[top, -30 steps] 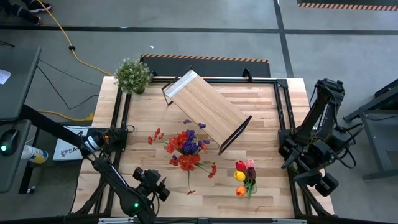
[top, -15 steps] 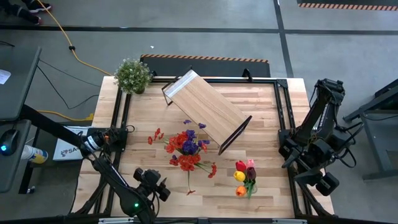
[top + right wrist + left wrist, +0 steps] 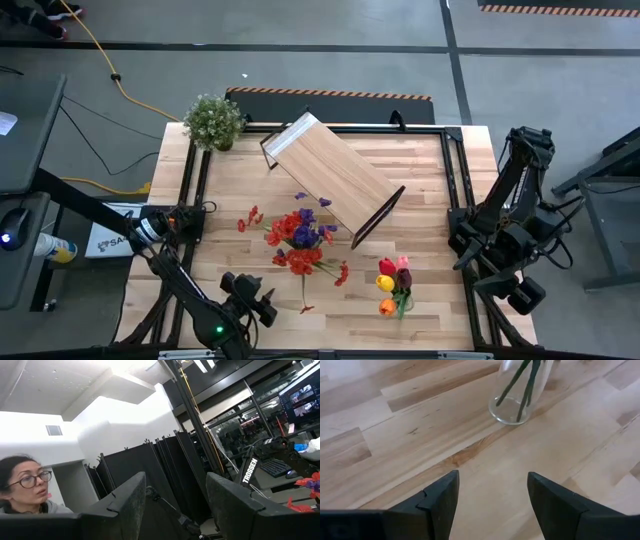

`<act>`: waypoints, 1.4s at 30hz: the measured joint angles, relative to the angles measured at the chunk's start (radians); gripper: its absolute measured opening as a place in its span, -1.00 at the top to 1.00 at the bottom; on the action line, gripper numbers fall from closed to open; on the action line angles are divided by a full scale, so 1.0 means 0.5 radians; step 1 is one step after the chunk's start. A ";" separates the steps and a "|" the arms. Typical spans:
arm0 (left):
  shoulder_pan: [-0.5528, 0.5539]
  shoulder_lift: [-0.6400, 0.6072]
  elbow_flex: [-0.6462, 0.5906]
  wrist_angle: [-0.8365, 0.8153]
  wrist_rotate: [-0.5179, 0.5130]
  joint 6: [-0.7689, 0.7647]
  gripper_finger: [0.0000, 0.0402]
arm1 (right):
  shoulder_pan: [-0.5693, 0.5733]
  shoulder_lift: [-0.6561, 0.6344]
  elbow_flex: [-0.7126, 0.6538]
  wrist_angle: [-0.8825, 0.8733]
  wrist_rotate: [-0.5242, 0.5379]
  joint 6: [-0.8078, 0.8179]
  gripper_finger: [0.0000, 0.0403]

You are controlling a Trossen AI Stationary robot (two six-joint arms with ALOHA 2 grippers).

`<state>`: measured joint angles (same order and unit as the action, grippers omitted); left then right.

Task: Pick and place flowers into a vace then onto a shelf
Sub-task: Put the left transparent vase on the shelf

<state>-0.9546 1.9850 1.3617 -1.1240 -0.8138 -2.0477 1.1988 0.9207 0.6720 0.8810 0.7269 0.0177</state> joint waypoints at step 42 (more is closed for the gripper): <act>0.154 0.000 0.000 -0.009 0.222 -0.088 -0.90 | 0.000 0.001 0.000 0.031 0.000 0.006 0.01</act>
<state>-0.8775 1.9850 1.3617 -1.1286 -0.7028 -2.0918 1.1990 0.9211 0.6720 0.8963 0.7268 0.0208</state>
